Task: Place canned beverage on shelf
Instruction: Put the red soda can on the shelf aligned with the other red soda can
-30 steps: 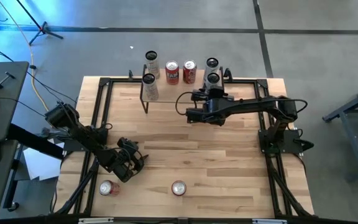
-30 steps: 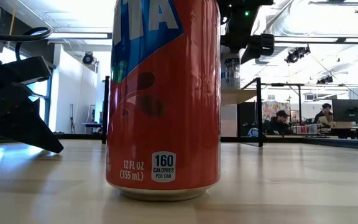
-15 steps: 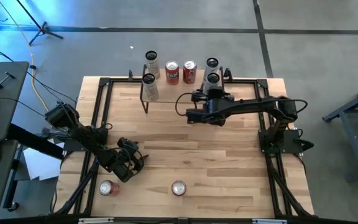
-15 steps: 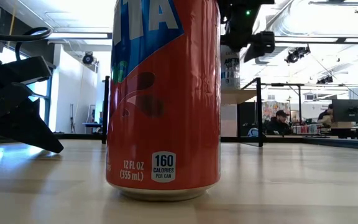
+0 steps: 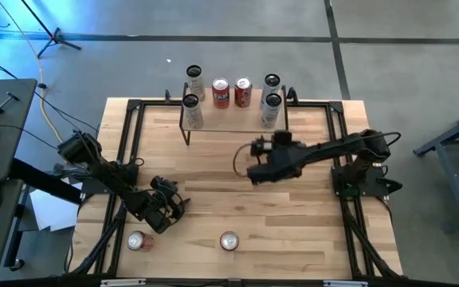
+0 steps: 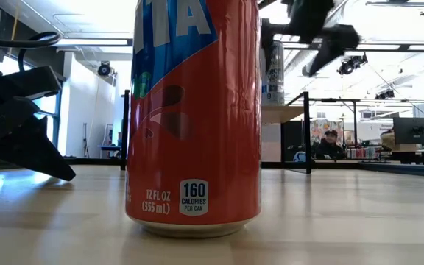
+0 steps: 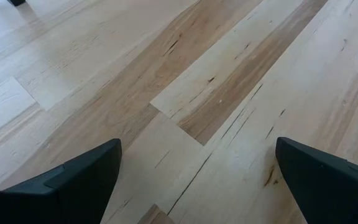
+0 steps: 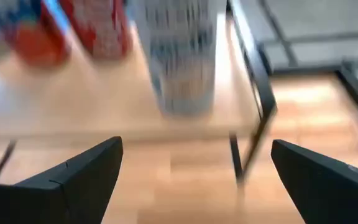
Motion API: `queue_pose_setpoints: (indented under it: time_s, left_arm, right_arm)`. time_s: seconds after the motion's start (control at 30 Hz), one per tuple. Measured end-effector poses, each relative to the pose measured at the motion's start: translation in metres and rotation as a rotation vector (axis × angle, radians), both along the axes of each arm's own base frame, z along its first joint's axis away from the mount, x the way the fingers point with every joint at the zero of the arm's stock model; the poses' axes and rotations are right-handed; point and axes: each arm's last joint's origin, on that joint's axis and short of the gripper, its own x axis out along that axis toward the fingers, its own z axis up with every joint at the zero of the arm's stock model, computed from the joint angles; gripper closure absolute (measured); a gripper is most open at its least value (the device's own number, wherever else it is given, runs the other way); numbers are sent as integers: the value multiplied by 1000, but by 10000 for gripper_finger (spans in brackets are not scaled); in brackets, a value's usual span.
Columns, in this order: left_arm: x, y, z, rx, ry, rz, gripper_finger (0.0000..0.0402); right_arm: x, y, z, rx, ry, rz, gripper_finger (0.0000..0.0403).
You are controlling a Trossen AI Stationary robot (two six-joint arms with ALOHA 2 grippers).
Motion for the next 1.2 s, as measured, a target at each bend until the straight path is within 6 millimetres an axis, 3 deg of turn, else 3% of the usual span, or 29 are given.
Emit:
queue_pose_setpoints:
  time_s: [0.37,0.63,0.77,0.9,1.2]
  left_arm:
    - [1,-1,0,-19,-10,-1,2]
    - [2,-2,0,-24,-16,-1,2]
    - [2,-2,0,-28,-20,-1,2]
    - [2,-2,0,-29,-22,-1,2]
    - [2,-2,0,-30,-23,-1,2]
  right_arm:
    - [-23,91,-2,403,-51,136,4]
    - [-31,147,-2,484,-134,392,4]
    - [-31,164,-8,495,-86,520,4]
    - [-32,174,-14,511,-92,530,4]
    - [-25,178,-17,530,-137,537,4]
